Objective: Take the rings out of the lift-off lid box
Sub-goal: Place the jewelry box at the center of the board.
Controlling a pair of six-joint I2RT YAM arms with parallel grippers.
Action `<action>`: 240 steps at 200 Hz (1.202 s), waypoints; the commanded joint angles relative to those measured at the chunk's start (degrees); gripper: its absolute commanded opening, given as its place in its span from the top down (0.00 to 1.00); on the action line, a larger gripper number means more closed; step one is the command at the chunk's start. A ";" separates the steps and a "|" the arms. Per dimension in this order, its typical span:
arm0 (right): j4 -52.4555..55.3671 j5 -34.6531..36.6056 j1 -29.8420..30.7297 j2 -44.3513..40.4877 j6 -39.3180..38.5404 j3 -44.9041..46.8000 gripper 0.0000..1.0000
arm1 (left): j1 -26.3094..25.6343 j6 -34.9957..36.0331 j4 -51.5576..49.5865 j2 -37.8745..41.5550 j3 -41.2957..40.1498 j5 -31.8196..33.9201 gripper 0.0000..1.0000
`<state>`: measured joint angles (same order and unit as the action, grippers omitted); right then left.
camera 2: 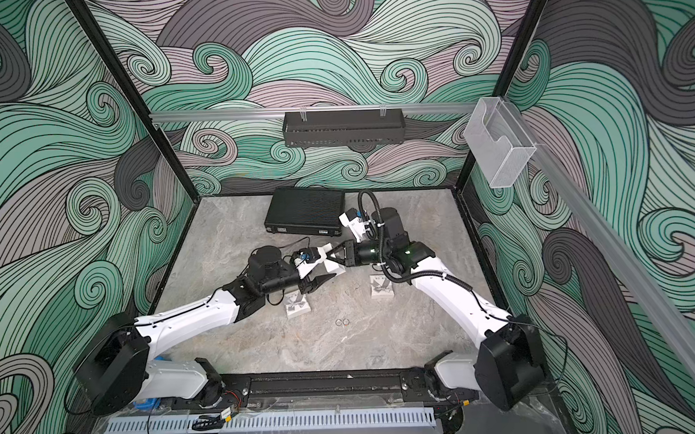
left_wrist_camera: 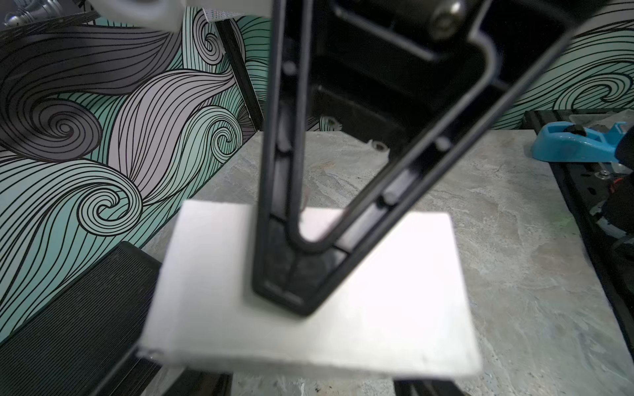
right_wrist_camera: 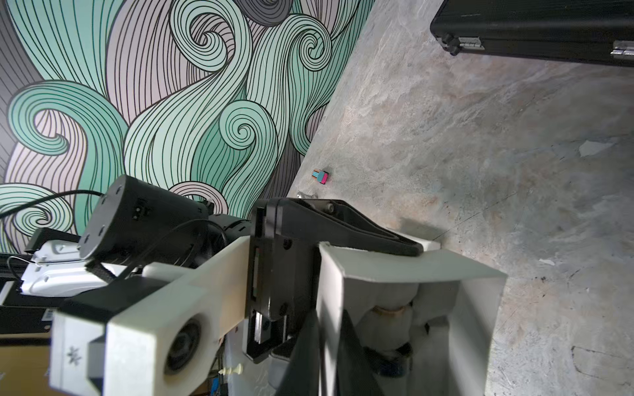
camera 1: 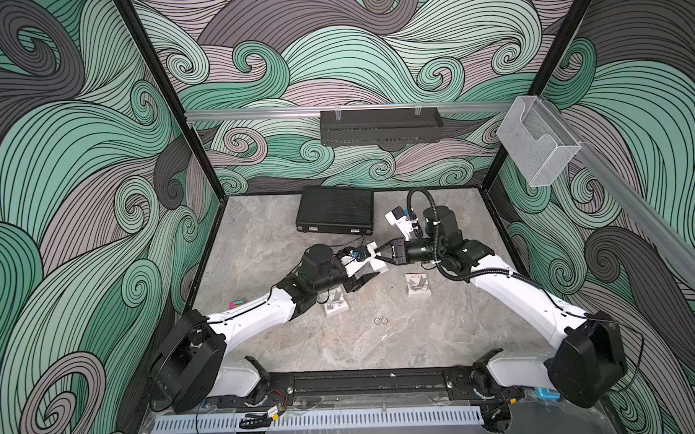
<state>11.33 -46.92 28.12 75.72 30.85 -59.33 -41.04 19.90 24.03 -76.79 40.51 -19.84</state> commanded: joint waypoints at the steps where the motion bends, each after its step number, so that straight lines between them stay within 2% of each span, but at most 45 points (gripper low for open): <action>1: -1.10 -0.84 0.26 -0.05 0.11 0.19 0.95 | 0.17 -0.01 0.14 -0.22 1.85 -0.85 0.44; 18: -0.24 -0.66 0.10 -0.29 0.09 0.05 1.00 | 0.17 0.38 -0.33 0.06 1.85 -0.91 0.42; 41: 2.80 1.37 -0.30 -1.65 -0.96 -0.52 1.00 | 0.23 0.92 -1.97 1.37 1.55 -0.65 0.22; 54: 8.38 5.49 -0.24 -2.22 -2.92 -2.37 1.00 | 0.18 0.93 -2.65 3.17 0.59 0.27 0.14; 71: 17.10 13.06 0.43 -2.27 -5.04 -5.09 1.00 | 0.26 0.93 -3.72 6.00 -1.28 2.81 0.09; 101: 26.55 31.20 3.97 1.48 -4.61 -8.28 1.00 | 0.26 0.46 -6.80 10.28 -4.56 6.91 0.07; 120: 27.51 41.00 6.99 5.69 -1.88 -8.50 1.00 | 0.26 -0.92 -8.28 12.16 -6.47 8.29 0.07; 143: 27.09 49.35 9.84 10.91 1.71 -9.01 1.00 | 0.26 -2.35 -11.07 14.30 -8.09 8.88 0.07; 188: 22.87 57.86 13.80 19.32 6.43 -10.40 1.00 | 0.26 -5.32 -12.42 17.53 -11.14 9.02 0.07; 218: 20.48 59.64 15.13 25.27 8.06 -11.74 1.00 | 0.26 -6.17 -12.69 17.91 -11.77 9.11 0.07; 240: 19.86 60.02 16.06 28.63 6.19 -13.26 1.00 | 0.26 -6.10 -13.35 17.73 -11.51 9.29 0.07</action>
<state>32.60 9.17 43.18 101.75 36.47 -70.22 -41.04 14.85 12.34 -59.75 28.80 -11.11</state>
